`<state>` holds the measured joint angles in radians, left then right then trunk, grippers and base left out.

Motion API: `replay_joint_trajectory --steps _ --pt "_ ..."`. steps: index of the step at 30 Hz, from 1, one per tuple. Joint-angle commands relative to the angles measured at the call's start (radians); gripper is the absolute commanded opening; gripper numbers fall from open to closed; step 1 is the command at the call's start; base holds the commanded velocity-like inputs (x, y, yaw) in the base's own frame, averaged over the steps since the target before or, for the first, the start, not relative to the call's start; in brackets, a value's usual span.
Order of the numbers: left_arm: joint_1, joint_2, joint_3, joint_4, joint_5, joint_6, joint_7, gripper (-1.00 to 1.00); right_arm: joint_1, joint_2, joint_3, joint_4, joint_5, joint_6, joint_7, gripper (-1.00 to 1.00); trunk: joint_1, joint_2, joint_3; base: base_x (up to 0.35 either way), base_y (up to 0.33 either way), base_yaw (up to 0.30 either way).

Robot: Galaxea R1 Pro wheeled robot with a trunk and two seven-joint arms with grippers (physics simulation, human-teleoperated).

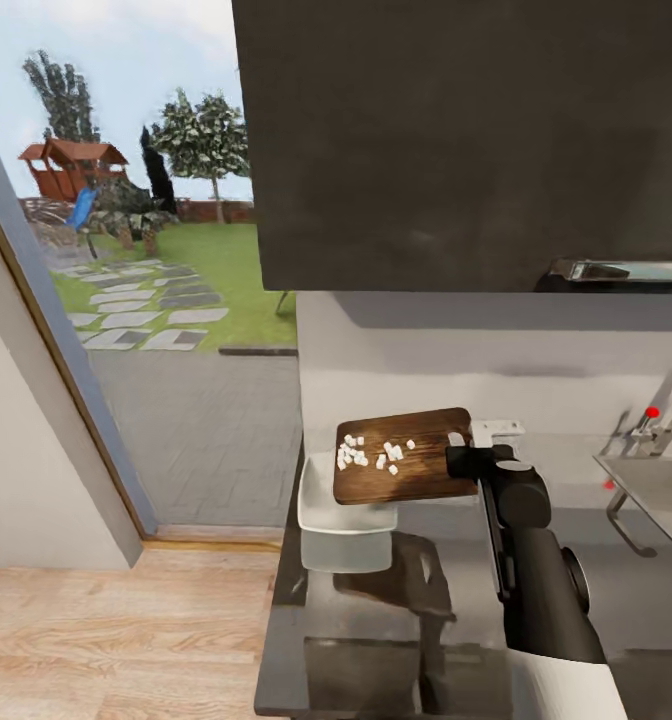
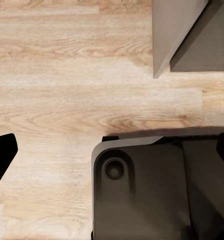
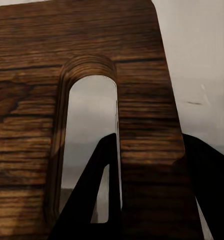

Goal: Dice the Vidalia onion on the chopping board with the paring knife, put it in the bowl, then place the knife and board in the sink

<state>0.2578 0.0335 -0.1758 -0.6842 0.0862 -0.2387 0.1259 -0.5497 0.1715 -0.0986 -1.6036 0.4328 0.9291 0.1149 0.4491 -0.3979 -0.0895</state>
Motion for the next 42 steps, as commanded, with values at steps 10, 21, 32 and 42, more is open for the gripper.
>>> replay_joint_trajectory --steps 10,21,32,42 --pt "0.0 0.002 -0.008 -0.001 0.009 -0.002 0.009 1.0 -0.001 0.003 0.002 -0.001 0.011 0.004 0.009 -1.0 0.001 -0.002 -0.002 0.044 -0.043 0.0" --pt "0.0 0.0 -0.008 0.002 0.009 -0.002 0.009 1.0 -0.001 0.003 0.084 0.006 0.012 0.005 -0.05 -1.0 0.001 -0.002 -0.002 0.0 0.0 0.0" --pt "0.0 0.0 -0.008 0.002 0.009 -0.001 0.009 1.0 -0.001 0.001 0.089 0.007 0.012 0.033 -0.055 -1.0 0.001 -0.002 -0.002 0.0 0.0 0.0" --pt "0.0 0.0 -0.008 0.001 0.009 -0.002 0.009 1.0 -0.001 0.0 0.09 0.007 0.014 0.034 -0.057 -1.0 0.001 -0.002 -0.002 0.0 -0.049 0.0"
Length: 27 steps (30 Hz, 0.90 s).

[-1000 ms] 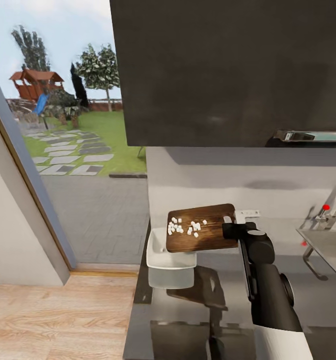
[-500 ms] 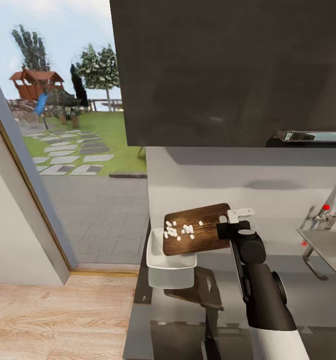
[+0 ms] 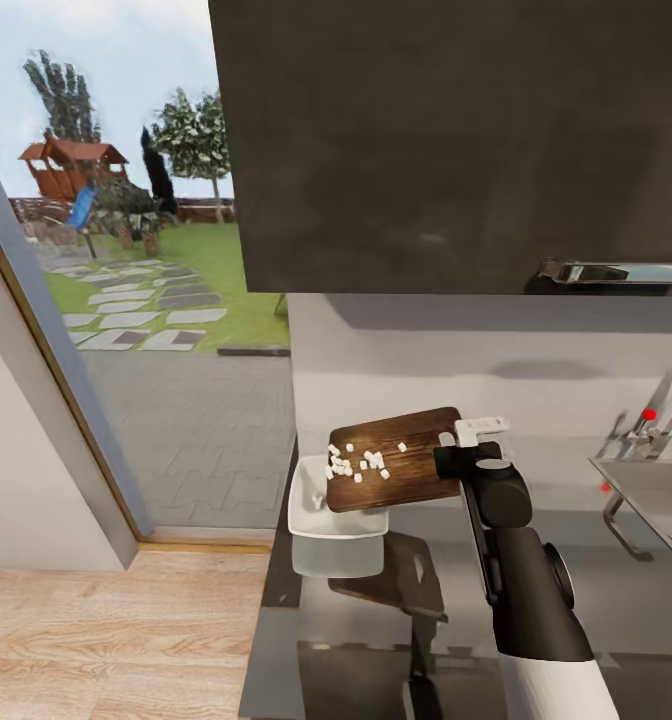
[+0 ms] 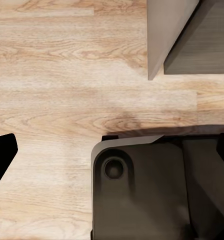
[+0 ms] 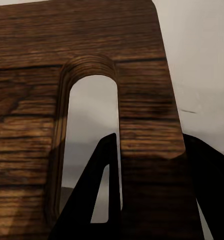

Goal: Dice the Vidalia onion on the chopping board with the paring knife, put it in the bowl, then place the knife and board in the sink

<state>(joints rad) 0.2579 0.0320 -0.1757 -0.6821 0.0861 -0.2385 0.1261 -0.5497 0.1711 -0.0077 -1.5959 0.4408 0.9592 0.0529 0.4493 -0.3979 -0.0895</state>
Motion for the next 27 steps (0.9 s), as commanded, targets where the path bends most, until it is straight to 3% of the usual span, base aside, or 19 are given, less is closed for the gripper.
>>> replay_joint_trajectory --steps 1,20,21,25,27 --pt "0.0 0.002 -0.008 -0.001 0.009 -0.002 0.009 1.0 -0.001 0.001 0.0 -0.001 0.006 0.004 0.005 -1.0 0.001 -0.002 -0.002 0.0 -0.003 0.0" --pt "0.0 0.002 -0.008 0.0 0.009 -0.002 0.009 1.0 -0.001 -0.002 0.018 -0.001 0.012 0.022 0.006 -1.0 0.001 -0.002 -0.002 0.0 0.0 0.0" --pt "0.0 0.002 -0.008 0.001 0.009 -0.002 0.009 1.0 -0.001 -0.002 0.019 -0.001 0.024 0.022 0.006 -1.0 0.001 -0.002 -0.002 0.0 0.0 0.0" --pt "0.0 0.002 -0.008 0.001 0.009 -0.002 0.009 1.0 -0.001 0.003 0.022 -0.002 0.138 0.022 0.008 -1.0 0.001 -0.002 -0.002 0.0 0.0 0.0" --pt "0.0 0.002 -0.008 0.001 0.009 -0.002 0.009 1.0 -0.001 0.003 0.023 -0.003 0.162 0.023 0.008 -1.0 0.001 -0.002 -0.002 0.0 0.0 0.0"
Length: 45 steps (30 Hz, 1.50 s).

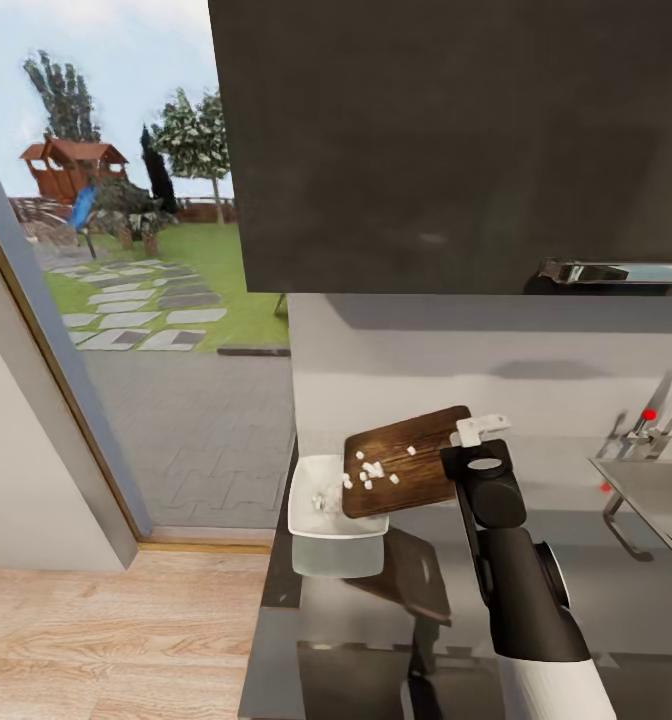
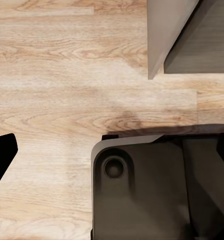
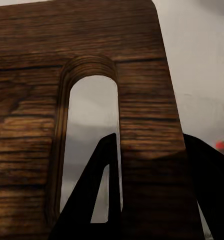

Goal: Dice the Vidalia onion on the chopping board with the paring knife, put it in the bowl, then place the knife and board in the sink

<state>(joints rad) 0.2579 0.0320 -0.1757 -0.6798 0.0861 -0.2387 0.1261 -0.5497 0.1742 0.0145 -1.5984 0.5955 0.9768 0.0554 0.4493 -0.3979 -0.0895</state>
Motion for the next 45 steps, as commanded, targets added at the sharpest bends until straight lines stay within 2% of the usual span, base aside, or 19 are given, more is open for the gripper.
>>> replay_joint_trajectory --steps 1,16,23,40,42,45 --pt "0.0 0.002 -0.008 -0.001 0.009 -0.002 0.009 1.0 -0.001 0.0 0.001 -0.001 0.009 0.005 0.006 -1.0 0.001 -0.002 -0.002 0.0 0.0 0.0" --pt "0.0 0.002 -0.008 0.0 0.009 -0.002 0.009 1.0 -0.001 0.0 0.006 -0.005 0.018 0.005 0.006 -1.0 0.001 -0.002 -0.002 0.0 0.0 0.0" --pt "0.0 0.002 -0.008 0.0 0.009 -0.001 0.009 1.0 -0.002 0.0 0.044 -0.006 0.02 0.005 0.006 -1.0 0.001 -0.002 -0.002 0.0 0.0 0.0" --pt "0.0 0.002 -0.008 0.0 0.009 -0.001 0.009 1.0 -0.006 0.0 0.052 -0.008 0.023 0.008 0.004 -1.0 0.001 -0.002 -0.002 0.0 0.0 0.0" --pt "0.0 0.002 -0.008 0.0 0.009 -0.001 0.009 1.0 -0.007 0.0 0.058 -0.008 0.03 0.008 0.004 -1.0 0.001 -0.002 -0.002 0.0 0.0 0.0" --pt "0.0 0.002 -0.008 0.0 0.009 -0.001 0.009 1.0 -0.008 0.0 0.065 -0.008 0.069 0.008 0.004 -1.0 0.001 -0.002 -0.002 0.0 0.0 0.0"
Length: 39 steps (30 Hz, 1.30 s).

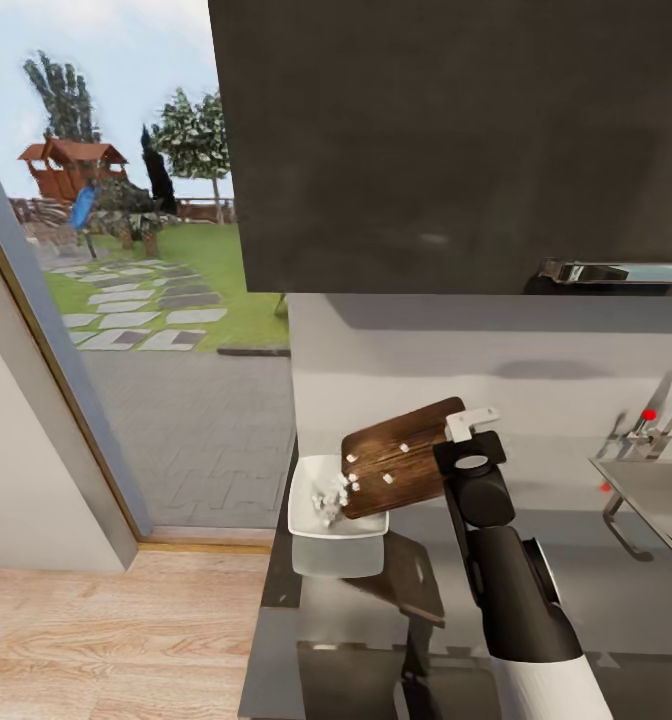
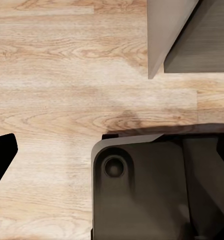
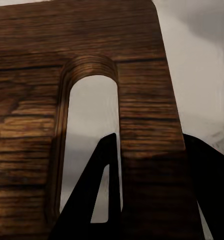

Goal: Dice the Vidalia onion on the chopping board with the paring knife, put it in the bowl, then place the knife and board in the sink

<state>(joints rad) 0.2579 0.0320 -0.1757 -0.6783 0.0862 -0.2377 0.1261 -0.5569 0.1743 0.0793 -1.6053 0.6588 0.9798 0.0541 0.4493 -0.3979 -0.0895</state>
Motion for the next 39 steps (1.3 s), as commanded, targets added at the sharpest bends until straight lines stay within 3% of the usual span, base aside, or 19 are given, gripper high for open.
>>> replay_joint_trajectory --steps 1,15,22,39 --pt "0.0 0.002 -0.008 -0.001 0.009 -0.002 0.009 1.0 -0.001 0.0 0.002 -0.001 0.021 0.005 0.006 -1.0 0.001 -0.002 -0.002 0.0 0.0 0.0" --pt "0.0 0.002 -0.008 -0.002 0.009 -0.002 0.009 1.0 -0.004 0.0 0.006 -0.001 0.038 0.005 0.006 -1.0 0.001 -0.002 -0.002 0.0 0.0 0.0" --pt "0.0 0.002 -0.008 -0.004 0.009 -0.002 0.009 1.0 -0.005 0.0 0.06 -0.001 0.04 0.005 0.007 -1.0 0.001 -0.002 -0.002 0.0 0.113 0.0" --pt "0.0 0.002 -0.008 -0.004 0.009 -0.002 0.009 1.0 -0.005 0.0 0.065 -0.002 0.041 0.005 0.007 -1.0 0.001 -0.002 -0.002 0.0 0.019 0.0"
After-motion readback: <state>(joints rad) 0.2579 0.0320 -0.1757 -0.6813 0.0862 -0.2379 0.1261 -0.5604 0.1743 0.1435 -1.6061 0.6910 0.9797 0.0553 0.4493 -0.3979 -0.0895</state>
